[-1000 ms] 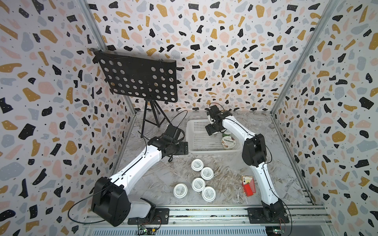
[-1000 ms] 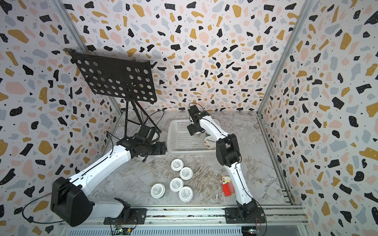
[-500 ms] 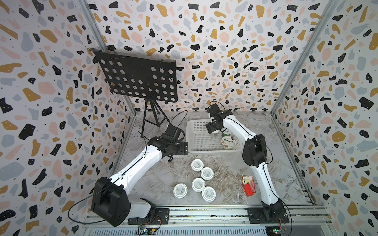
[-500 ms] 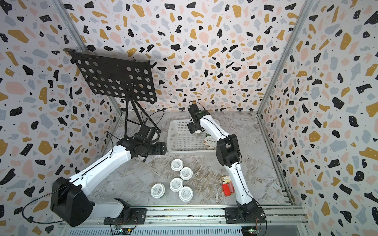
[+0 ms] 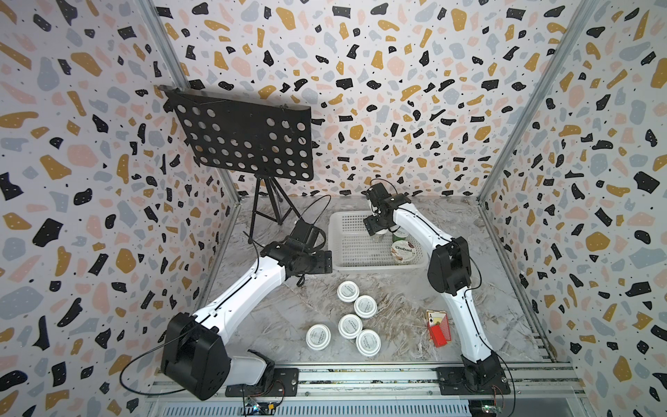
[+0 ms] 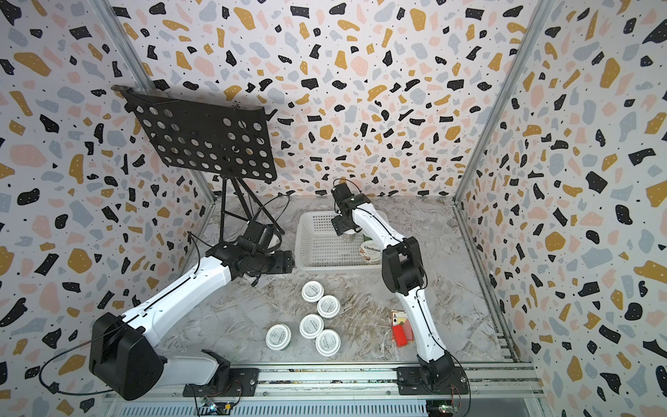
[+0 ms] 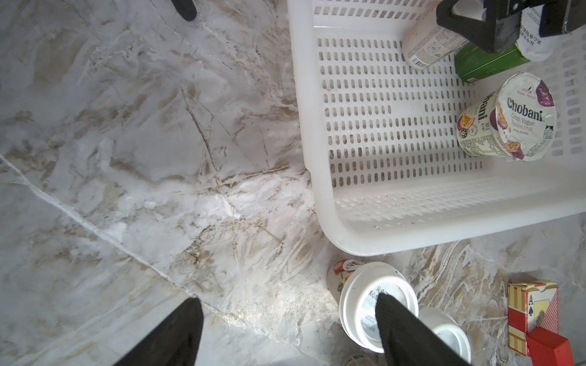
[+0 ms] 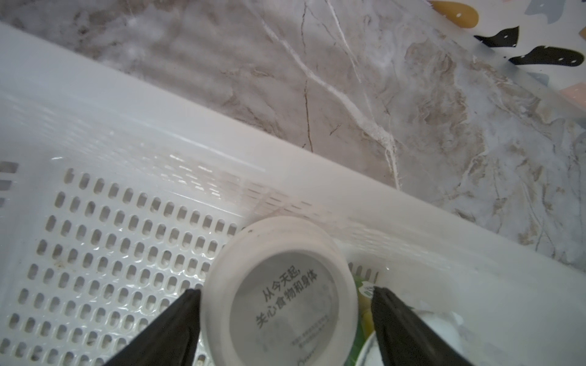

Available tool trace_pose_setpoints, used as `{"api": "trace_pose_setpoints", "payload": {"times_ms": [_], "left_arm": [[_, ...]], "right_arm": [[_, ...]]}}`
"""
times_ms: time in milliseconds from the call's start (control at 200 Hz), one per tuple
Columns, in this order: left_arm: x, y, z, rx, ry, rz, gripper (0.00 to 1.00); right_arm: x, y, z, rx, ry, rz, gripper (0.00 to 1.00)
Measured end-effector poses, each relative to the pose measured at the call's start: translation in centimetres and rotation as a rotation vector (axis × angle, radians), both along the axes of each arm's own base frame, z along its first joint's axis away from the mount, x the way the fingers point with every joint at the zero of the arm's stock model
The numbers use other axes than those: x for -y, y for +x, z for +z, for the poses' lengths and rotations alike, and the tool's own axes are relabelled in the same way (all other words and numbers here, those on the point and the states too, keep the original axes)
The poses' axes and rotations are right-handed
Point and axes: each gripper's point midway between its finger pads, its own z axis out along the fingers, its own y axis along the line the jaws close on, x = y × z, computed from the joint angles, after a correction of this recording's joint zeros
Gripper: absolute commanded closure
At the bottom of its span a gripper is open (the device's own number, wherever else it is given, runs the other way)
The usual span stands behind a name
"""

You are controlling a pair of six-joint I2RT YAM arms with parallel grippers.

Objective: Put the yogurt in the basket
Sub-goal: Place the yogurt in the basket.

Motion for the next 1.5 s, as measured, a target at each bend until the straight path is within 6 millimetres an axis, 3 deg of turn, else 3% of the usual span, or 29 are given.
{"api": "trace_pose_setpoints", "payload": {"times_ms": [365,1196,1321,1502], "left_arm": [[0.0,0.0,0.0,0.000,0.000,0.000,0.11],[0.0,0.0,0.0,0.000,0.000,0.000,0.11],[0.0,0.0,0.0,0.000,0.000,0.000,0.12],[0.0,0.0,0.3,0.007,-0.004,0.000,0.13]], "right_arm": [[0.4,-0.5,1.6,0.019,0.009,-0.001,0.13],[0.4,-1.3,0.8,0.002,0.011,0.013,0.13],[0.2,-2.1,2.1,0.008,0.029,0.024,0.13],[-0.2,-4.7,6.5,0.062,0.071,0.044,0.13]]}}
